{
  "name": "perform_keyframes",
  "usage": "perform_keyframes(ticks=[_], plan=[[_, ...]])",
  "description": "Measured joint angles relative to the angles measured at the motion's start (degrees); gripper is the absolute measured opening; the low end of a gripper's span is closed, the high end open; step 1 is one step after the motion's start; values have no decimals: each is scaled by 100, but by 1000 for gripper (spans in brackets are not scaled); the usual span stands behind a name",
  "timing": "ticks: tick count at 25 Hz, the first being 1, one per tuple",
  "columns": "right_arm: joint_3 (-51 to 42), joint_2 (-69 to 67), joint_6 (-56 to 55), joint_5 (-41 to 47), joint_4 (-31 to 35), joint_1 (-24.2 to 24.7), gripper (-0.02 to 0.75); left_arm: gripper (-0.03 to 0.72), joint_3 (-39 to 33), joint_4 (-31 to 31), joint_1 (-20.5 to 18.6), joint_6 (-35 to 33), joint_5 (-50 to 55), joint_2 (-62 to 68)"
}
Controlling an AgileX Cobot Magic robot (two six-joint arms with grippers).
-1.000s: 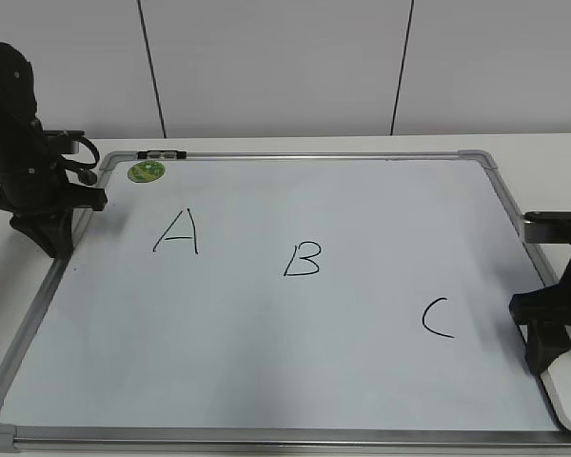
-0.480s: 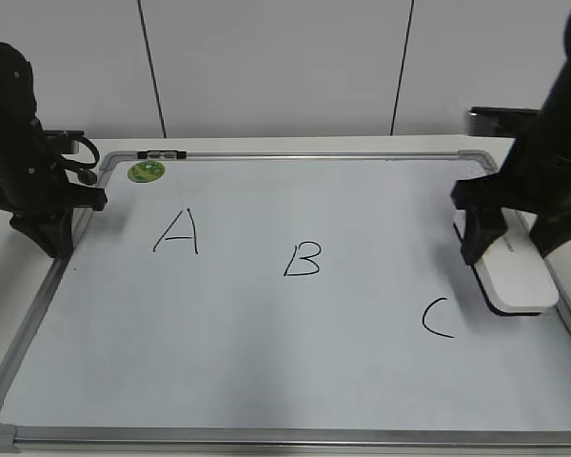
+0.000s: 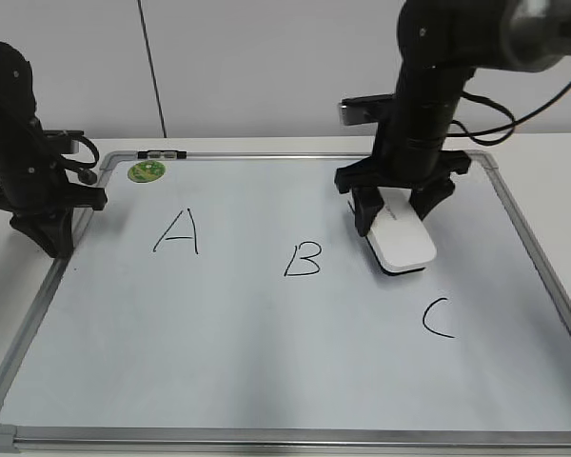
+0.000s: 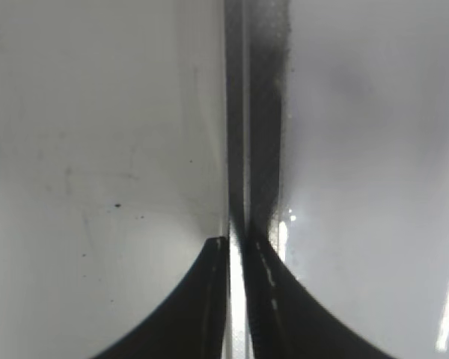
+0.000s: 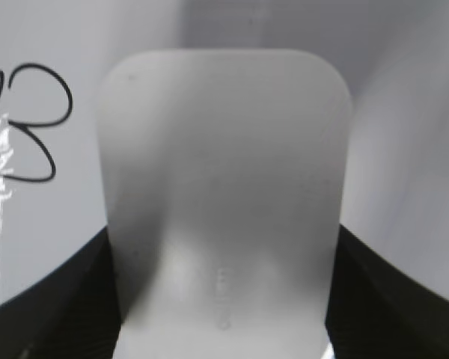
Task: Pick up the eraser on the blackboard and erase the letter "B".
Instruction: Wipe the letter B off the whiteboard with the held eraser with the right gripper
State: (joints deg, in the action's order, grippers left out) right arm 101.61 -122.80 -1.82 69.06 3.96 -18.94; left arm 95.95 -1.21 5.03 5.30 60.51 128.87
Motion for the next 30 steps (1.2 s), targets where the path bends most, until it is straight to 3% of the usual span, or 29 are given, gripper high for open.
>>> perform_keyframes(ticks=[8,30], plan=[[1021,-886,-158,36,-193,-500,523,73,2,-7,0,0,0,0],[1174,-1246,-276,147,-396,-747,522,72,2,-7,0,0,0,0]])
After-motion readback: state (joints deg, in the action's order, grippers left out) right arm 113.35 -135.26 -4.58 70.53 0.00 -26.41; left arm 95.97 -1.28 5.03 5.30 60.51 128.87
